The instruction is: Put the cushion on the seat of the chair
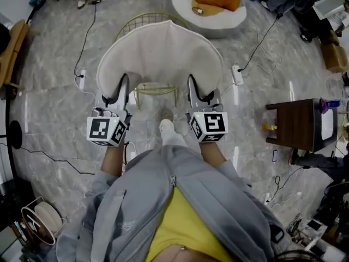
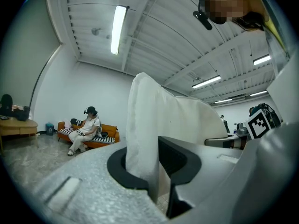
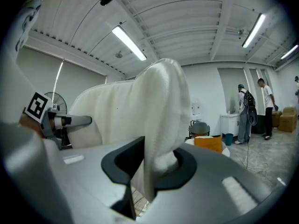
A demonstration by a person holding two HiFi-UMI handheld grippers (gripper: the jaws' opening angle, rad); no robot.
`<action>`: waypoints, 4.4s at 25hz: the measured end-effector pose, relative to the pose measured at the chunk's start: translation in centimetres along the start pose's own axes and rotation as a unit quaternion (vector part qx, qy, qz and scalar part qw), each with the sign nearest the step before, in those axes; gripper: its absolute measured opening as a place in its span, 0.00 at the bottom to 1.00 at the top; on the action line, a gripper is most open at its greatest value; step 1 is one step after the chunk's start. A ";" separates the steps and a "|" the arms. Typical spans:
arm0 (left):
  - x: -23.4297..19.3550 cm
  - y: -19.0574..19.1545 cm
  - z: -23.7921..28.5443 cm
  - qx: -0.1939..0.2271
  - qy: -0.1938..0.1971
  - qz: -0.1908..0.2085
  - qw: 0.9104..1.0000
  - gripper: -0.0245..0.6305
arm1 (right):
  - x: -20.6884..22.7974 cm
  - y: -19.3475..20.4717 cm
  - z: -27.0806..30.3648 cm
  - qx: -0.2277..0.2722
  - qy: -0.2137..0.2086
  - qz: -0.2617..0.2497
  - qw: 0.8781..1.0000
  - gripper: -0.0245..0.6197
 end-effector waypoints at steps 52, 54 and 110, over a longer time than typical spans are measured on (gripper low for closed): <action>-17.5 37.0 19.4 -0.320 0.039 -0.178 0.930 0.15 | 7.7 33.8 24.2 -0.323 -0.021 0.093 0.942 0.15; -17.8 38.5 19.3 -0.337 0.039 -0.188 0.922 0.15 | 7.6 35.2 24.3 -0.340 -0.021 0.101 0.935 0.15; -14.0 31.9 18.7 -0.376 0.046 -0.104 0.919 0.05 | 6.1 29.6 23.7 -0.398 0.009 0.099 0.912 0.04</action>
Point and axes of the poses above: the fingertips, and each gripper's own axes: z forward along the fingers, x to its right, y out of its underside, the point moved 4 cm from there along -z, backward along the fingers
